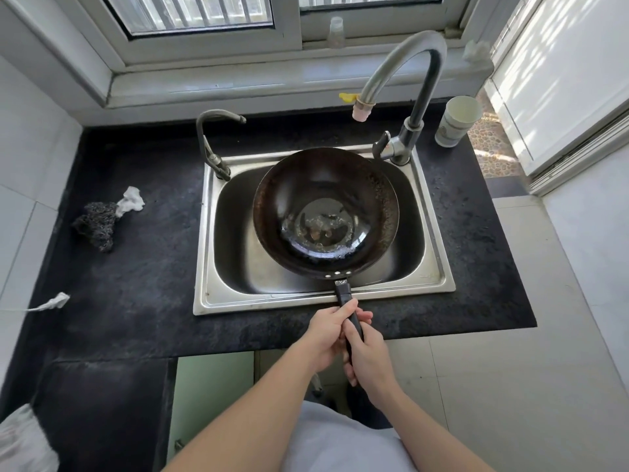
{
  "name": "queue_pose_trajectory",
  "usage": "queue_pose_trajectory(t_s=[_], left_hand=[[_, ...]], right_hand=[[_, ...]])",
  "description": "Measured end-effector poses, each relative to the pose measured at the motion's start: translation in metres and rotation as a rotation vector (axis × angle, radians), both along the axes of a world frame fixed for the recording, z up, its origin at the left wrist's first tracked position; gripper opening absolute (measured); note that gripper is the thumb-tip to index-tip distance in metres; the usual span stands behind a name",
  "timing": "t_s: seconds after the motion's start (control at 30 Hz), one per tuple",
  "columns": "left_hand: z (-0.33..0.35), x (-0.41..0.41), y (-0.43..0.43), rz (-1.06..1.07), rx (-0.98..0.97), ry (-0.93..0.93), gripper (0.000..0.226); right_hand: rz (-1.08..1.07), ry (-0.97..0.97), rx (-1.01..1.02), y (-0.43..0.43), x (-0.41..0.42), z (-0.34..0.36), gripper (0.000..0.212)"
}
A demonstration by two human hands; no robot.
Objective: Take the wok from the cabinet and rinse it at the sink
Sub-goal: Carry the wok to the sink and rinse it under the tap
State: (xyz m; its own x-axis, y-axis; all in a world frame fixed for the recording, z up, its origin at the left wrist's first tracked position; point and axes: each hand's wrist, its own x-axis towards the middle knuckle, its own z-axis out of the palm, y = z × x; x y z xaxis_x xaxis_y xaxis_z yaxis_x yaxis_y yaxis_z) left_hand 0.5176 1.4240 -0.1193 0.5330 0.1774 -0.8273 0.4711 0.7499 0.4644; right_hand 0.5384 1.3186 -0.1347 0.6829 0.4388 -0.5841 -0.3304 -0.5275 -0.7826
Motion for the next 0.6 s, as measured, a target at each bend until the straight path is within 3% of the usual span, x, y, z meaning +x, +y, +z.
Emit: queue_pose_trajectory(t_s=[0.2, 0.4, 0.5, 0.6], left_hand=[[0.002, -0.013, 0.002, -0.119, 0.043, -0.022, 0.032], [0.001, -0.017, 0.000, -0.204, 0.164, -0.061, 0.027], [0.001, -0.018, 0.001, -0.187, 0.174, -0.080, 0.027], [0.002, -0.019, 0.002, -0.201, 0.190, -0.100, 0.031]], right_hand=[[-0.061, 0.053, 0.031, 0.009, -0.006, 0.004, 0.033], [-0.018, -0.094, -0.070, 0.008, -0.009, -0.002, 0.036], [0.109, -0.199, -0.157, -0.004, -0.003, 0.004, 0.031], [0.135, -0.247, -0.184, -0.026, 0.010, 0.008, 0.041]])
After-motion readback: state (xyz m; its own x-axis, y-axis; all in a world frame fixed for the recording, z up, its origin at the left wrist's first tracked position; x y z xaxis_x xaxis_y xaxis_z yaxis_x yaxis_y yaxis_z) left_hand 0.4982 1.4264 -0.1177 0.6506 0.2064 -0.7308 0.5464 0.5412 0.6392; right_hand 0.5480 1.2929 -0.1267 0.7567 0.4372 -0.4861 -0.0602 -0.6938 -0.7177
